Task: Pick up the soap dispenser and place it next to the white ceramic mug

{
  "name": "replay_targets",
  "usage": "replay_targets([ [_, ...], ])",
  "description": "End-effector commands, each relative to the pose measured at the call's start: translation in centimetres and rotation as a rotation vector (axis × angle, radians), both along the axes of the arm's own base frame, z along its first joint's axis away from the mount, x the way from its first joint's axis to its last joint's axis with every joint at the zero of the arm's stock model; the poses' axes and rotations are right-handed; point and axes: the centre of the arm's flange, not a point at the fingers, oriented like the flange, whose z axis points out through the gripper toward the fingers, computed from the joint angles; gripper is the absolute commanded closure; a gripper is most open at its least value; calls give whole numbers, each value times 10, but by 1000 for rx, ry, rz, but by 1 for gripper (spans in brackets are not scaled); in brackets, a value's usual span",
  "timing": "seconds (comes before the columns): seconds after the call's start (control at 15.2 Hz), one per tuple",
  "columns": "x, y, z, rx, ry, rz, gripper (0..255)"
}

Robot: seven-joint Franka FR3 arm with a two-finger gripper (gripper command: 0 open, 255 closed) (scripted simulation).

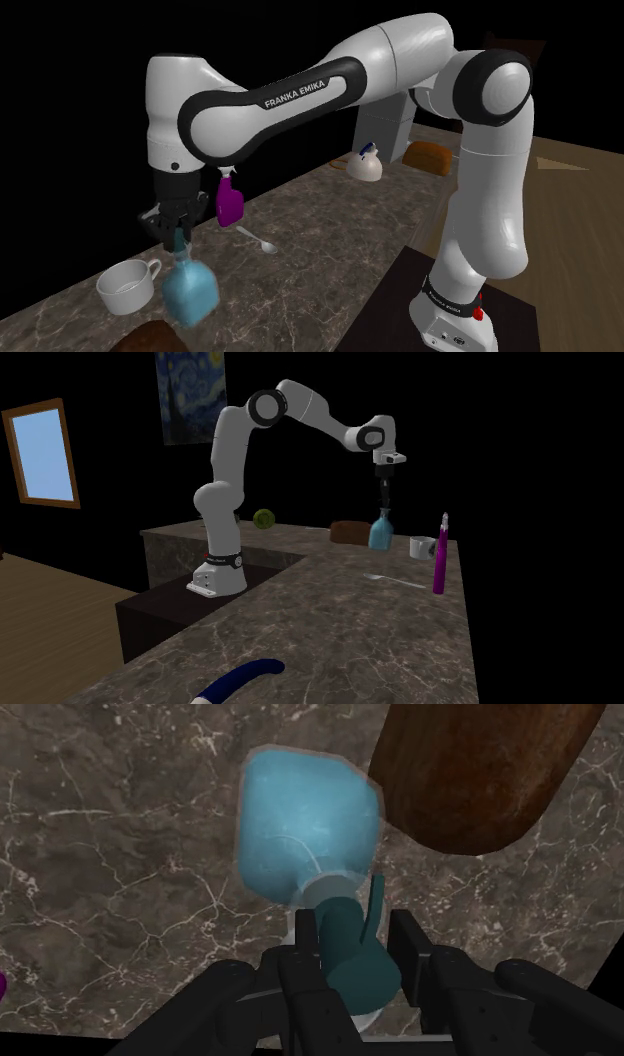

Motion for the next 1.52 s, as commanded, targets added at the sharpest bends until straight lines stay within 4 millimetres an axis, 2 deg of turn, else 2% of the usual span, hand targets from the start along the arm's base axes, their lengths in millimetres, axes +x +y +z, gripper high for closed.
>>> replay_targets([
  [0.0,0,0,-11,0,1,1,255],
  [0.07,0,0,-19,0,1,1,255],
  [0.59,0,0,-19,0,1,1,255],
  [0.66,0,0,-19,0,1,1,0],
  [0.99,0,0,-19,0,1,1,0],
  [1.25,-2,-7,30,0,1,1,0],
  [1.45,-2,-7,30,0,1,1,0],
])
